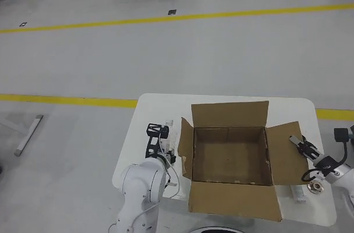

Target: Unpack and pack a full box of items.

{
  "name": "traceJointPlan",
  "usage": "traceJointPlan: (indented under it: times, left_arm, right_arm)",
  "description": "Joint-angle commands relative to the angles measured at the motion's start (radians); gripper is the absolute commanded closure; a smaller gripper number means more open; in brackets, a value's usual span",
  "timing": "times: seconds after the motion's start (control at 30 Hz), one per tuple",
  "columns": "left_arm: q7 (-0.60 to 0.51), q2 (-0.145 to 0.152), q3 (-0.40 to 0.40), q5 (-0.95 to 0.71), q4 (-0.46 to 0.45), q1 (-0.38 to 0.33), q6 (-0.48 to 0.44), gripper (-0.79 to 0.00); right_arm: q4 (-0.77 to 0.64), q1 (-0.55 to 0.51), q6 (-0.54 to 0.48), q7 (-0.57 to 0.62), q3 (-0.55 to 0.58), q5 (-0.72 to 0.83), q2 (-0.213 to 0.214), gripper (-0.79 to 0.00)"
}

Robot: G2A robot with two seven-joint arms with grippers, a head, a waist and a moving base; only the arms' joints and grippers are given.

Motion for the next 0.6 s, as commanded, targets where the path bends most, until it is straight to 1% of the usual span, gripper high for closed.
traceJointPlan:
  times: [0.0, 0.17, 0.3, 0.43, 0.5, 0.57]
  left_arm:
    - [-0.010, -0.001, 0.003, -0.011, -0.020, -0.023, 0.011, 0.000]
    - [-0.037, -0.004, 0.021, -0.021, -0.069, -0.086, 0.026, 0.000]
    - [-0.068, -0.010, 0.053, -0.083, -0.097, -0.140, 0.031, 0.000]
    - [-0.088, -0.015, 0.093, -0.142, -0.091, -0.180, 0.038, 0.000]
    - [-0.085, -0.017, 0.117, -0.144, -0.073, -0.199, 0.035, 0.000]
    - [-0.076, -0.020, 0.148, -0.147, -0.055, -0.205, 0.052, 0.000]
  right_arm:
    - [-0.010, 0.002, 0.008, -0.013, -0.018, -0.007, -0.002, 0.000]
    - [-0.033, 0.012, 0.038, -0.050, -0.051, -0.023, -0.005, 0.000]
    - [-0.046, 0.013, 0.055, -0.070, -0.070, -0.029, -0.008, 0.000]
    - [-0.062, 0.007, 0.062, -0.083, -0.084, -0.040, -0.009, 0.000]
    - [-0.067, 0.004, 0.064, -0.089, -0.087, -0.048, -0.009, 0.000]
    - [-0.071, 0.001, 0.065, -0.093, -0.090, -0.056, -0.009, 0.000]
